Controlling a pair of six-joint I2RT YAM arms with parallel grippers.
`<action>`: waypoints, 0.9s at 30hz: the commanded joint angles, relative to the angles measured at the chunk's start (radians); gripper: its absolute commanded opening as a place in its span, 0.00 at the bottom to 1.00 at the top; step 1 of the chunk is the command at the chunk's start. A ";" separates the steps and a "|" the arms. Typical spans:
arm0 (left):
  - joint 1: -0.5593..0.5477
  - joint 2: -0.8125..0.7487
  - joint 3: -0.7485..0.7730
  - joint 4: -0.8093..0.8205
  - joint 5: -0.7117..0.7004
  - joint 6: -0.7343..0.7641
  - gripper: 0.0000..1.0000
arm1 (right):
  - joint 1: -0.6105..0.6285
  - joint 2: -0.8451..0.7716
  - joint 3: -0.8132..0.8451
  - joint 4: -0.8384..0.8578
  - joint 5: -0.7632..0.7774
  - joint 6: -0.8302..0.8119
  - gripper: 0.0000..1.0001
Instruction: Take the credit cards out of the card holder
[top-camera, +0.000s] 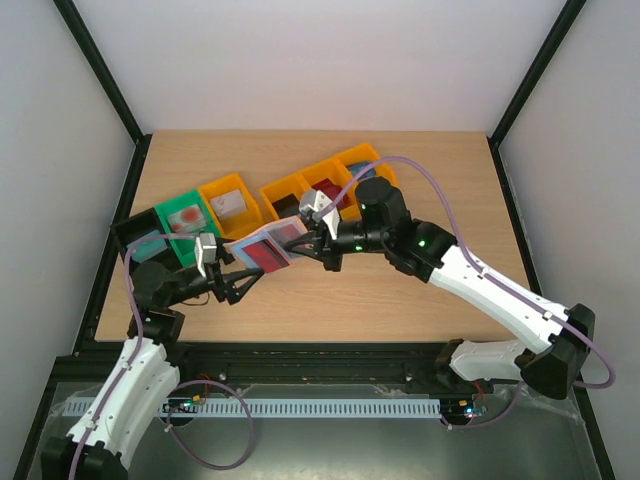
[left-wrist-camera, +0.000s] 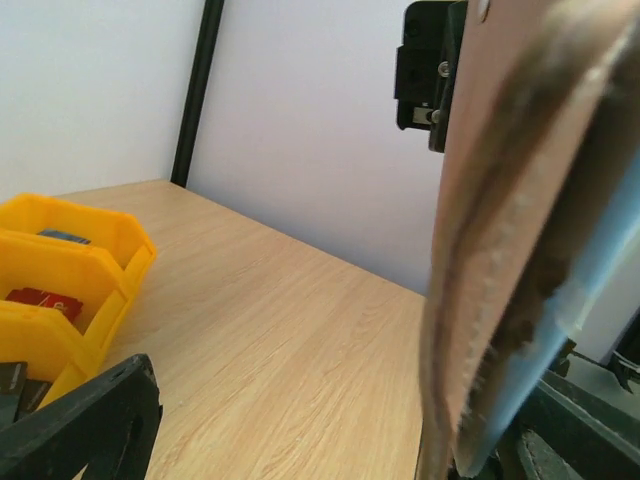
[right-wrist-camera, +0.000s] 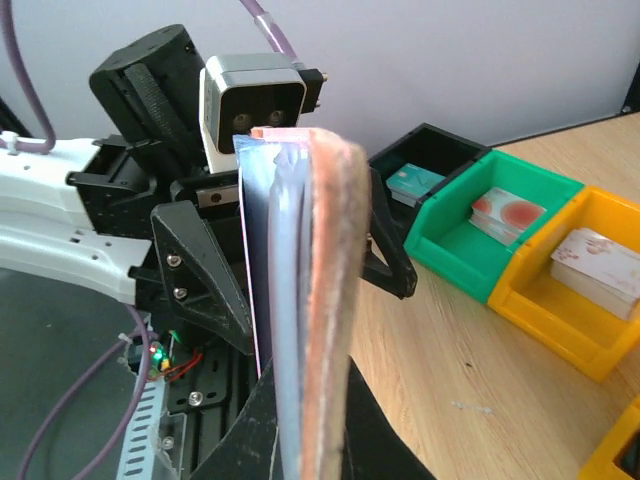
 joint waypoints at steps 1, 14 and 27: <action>0.001 -0.009 0.002 0.097 0.056 -0.012 0.86 | 0.001 -0.006 -0.003 0.048 -0.094 -0.014 0.02; -0.027 -0.013 0.015 0.131 0.155 -0.002 0.18 | 0.001 0.051 0.011 0.052 -0.120 -0.003 0.02; 0.010 -0.017 0.036 -0.258 -0.473 -0.054 0.02 | -0.091 0.001 0.013 0.066 0.680 0.205 0.53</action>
